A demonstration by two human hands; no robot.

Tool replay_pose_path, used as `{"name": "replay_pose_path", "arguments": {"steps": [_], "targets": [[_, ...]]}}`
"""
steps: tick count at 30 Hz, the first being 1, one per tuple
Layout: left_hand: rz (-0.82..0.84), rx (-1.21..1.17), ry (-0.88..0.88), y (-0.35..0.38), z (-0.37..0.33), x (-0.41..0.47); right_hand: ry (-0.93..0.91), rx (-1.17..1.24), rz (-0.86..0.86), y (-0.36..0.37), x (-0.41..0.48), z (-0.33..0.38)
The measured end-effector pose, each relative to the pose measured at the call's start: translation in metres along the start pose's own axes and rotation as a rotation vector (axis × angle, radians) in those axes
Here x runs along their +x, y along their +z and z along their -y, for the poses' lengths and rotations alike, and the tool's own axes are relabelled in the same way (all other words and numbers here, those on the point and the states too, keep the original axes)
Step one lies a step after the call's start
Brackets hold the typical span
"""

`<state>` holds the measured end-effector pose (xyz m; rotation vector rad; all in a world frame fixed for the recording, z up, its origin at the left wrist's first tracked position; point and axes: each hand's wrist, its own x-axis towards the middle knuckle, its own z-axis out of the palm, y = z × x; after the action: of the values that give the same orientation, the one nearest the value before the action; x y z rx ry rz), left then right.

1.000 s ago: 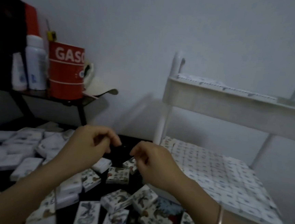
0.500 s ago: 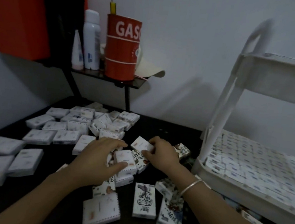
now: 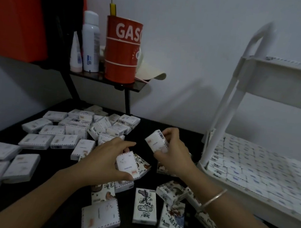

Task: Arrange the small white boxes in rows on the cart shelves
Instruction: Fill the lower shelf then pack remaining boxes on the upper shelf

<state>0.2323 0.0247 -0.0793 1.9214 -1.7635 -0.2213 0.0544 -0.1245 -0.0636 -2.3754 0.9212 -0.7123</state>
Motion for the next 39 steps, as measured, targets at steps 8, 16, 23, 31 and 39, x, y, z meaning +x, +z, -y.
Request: {"name": "replay_pose_path", "arguments": {"steps": [8,16,23,31,39], "targets": [[0.048,-0.593,-0.237,-0.013,-0.034,0.014,-0.146,0.001,-0.117,-0.074,-0.037,0.023],[0.332,-1.074,-0.169,-0.016,-0.118,0.036,-0.136,0.098,-0.334,-0.163,-0.069,0.037],[0.251,-1.035,0.035,-0.039,-0.215,0.082,-0.215,0.064,-0.616,-0.271,-0.08,0.049],[-0.029,-0.875,0.334,-0.081,-0.305,0.131,-0.187,-0.089,-0.826,-0.386,-0.034,0.022],[-0.244,-0.721,0.434,-0.098,-0.34,0.188,0.021,-0.333,-0.462,-0.402,-0.02,-0.024]]}}
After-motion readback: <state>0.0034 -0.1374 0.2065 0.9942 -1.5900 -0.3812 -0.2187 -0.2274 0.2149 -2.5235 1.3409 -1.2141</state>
